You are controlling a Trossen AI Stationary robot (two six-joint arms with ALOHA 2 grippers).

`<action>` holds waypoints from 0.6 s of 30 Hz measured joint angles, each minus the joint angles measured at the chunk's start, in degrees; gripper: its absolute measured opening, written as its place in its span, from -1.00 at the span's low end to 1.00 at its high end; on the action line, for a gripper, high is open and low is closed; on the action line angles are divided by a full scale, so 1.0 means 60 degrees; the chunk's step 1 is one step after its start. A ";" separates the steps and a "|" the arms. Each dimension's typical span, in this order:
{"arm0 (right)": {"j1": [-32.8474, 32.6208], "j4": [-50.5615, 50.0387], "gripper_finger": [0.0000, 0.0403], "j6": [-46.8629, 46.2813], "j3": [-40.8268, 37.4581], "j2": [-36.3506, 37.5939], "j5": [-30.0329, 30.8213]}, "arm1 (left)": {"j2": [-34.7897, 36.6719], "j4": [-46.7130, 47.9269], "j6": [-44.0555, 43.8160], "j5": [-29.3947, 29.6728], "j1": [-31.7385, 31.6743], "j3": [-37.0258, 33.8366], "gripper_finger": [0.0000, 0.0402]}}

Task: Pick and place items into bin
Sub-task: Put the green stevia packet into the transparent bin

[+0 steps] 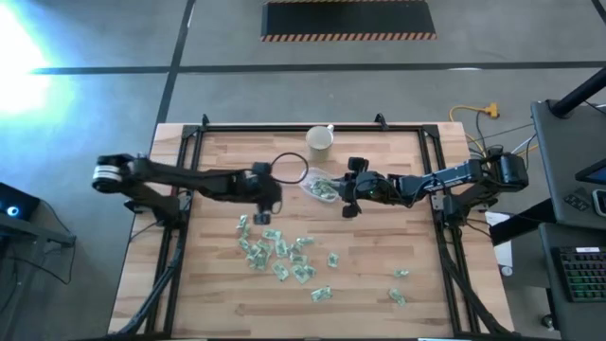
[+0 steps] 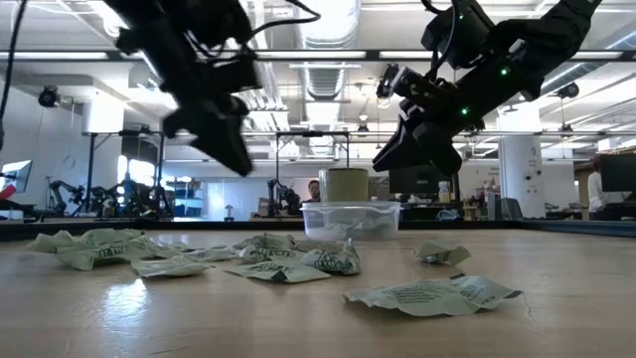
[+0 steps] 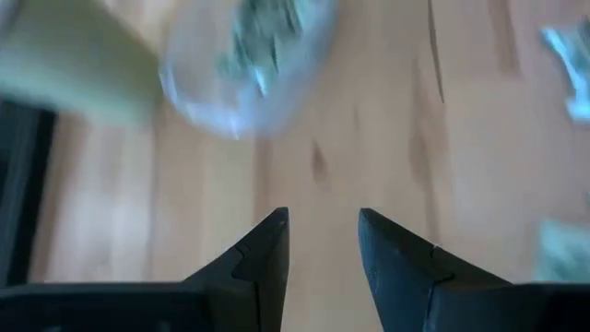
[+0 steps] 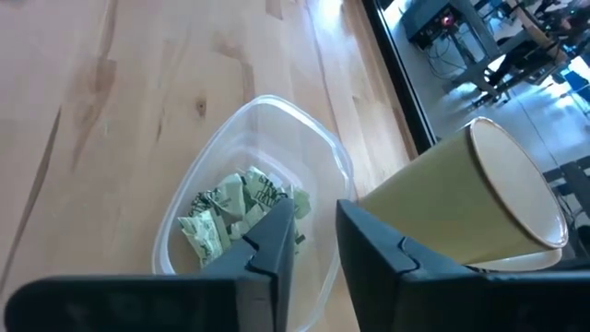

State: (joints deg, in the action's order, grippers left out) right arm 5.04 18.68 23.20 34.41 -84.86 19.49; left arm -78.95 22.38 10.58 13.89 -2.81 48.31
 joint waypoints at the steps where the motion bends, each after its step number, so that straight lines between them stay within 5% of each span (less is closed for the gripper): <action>1: 0.0000 0.0000 -0.64 -0.0002 0.0000 0.0000 0.0000 | 0.0192 0.0528 -0.0316 -0.0010 0.0051 -0.0013 -0.42; 5: 0.0000 -0.0002 -0.66 0.0000 0.0000 0.0000 0.0000 | 0.0775 0.1843 -0.1531 -0.0018 0.0299 -0.0202 -0.42; 18: 0.0000 -0.0020 -0.62 -0.0022 0.0000 0.0004 0.0010 | 0.1340 0.2560 -0.3466 -0.0995 0.1101 -0.1308 -0.42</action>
State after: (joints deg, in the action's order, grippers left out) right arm 5.04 18.56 23.07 34.41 -84.84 19.54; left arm -70.92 37.75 -10.22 7.92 3.80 40.47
